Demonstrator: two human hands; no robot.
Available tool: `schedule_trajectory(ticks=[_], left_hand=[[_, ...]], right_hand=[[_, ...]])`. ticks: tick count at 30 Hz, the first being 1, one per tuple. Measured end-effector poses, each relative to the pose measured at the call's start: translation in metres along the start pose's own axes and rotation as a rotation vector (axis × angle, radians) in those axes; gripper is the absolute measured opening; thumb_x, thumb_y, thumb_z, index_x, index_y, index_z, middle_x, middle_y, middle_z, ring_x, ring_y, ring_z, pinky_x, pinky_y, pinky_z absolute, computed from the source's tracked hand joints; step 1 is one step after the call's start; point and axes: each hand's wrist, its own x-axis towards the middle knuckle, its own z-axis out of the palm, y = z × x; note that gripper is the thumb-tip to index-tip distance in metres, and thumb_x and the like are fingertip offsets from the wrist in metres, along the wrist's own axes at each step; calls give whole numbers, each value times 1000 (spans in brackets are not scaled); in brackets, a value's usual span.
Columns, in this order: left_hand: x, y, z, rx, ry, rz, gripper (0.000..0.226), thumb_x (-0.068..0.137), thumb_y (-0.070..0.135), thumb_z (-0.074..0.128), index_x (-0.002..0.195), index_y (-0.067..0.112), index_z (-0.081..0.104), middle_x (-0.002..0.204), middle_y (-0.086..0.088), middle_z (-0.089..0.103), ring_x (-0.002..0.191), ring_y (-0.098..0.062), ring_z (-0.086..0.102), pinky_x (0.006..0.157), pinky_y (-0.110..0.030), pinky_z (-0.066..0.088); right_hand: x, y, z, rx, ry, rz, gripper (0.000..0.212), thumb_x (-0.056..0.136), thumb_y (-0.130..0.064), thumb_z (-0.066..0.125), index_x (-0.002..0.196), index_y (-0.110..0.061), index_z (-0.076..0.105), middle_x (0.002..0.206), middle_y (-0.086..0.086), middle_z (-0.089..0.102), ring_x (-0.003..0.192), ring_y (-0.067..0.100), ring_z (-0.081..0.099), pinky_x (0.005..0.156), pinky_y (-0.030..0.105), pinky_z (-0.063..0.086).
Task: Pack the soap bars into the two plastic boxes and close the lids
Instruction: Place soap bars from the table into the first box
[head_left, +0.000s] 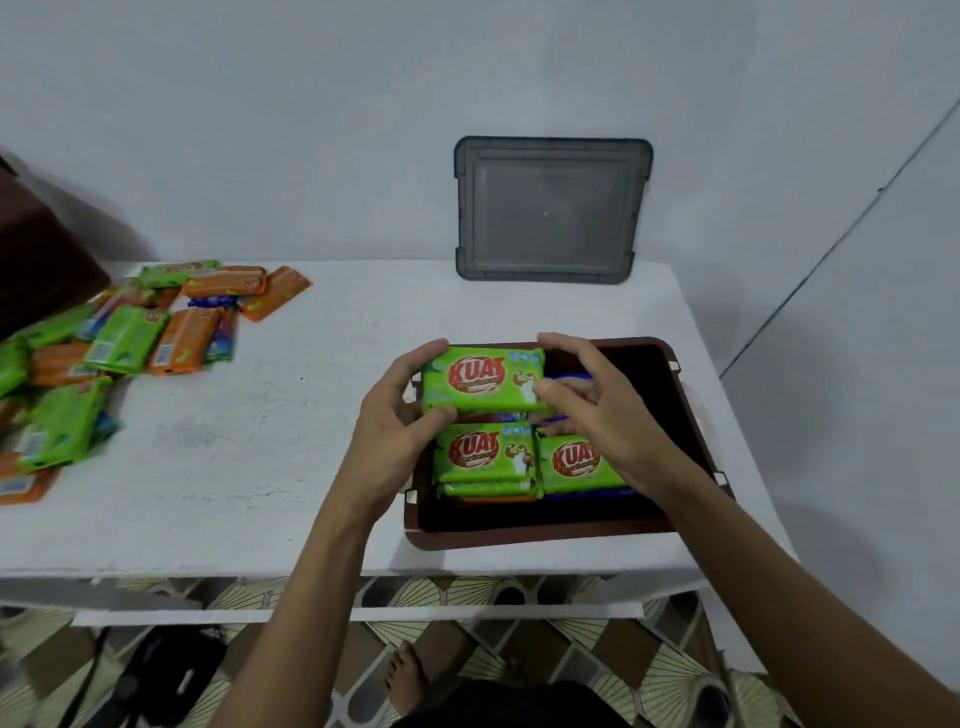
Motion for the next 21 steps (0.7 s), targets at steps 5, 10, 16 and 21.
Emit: schedule_trajectory(ticks=[5, 10, 16, 21], left_hand=[[8, -7, 15, 465, -204, 165, 53, 89, 19, 63, 137, 31, 47, 144, 6, 43, 131, -8, 45, 105, -32, 44], [14, -28, 8, 844, -50, 288, 43, 87, 32, 57, 130, 26, 57, 142, 2, 45, 131, -12, 40, 108, -33, 36], [16, -46, 3, 1081, -27, 300, 48, 85, 40, 45, 123, 17, 62, 140, -7, 49, 126, -26, 44, 103, -42, 37], [16, -47, 4, 1131, 1, 286, 42, 84, 31, 54, 122, 16, 62, 139, -9, 50, 126, -27, 44, 102, -41, 36]], right_hand=[[-13, -6, -26, 173, -9, -9, 25, 94, -5, 58, 118, -9, 62, 112, 15, 70, 105, 31, 68, 84, 49, 57], [-35, 1, -66, 58, -27, 87, 24, 93, -2, 57, 113, -13, 66, 114, 9, 70, 104, 24, 69, 81, 44, 60], [-42, 22, -71, -55, -87, 216, 30, 93, 7, 52, 114, -11, 64, 120, 9, 65, 105, 21, 68, 83, 42, 60], [-32, 39, -58, -477, 2, 176, 25, 95, -12, 58, 120, -18, 60, 132, 8, 54, 105, 21, 63, 73, 32, 61]])
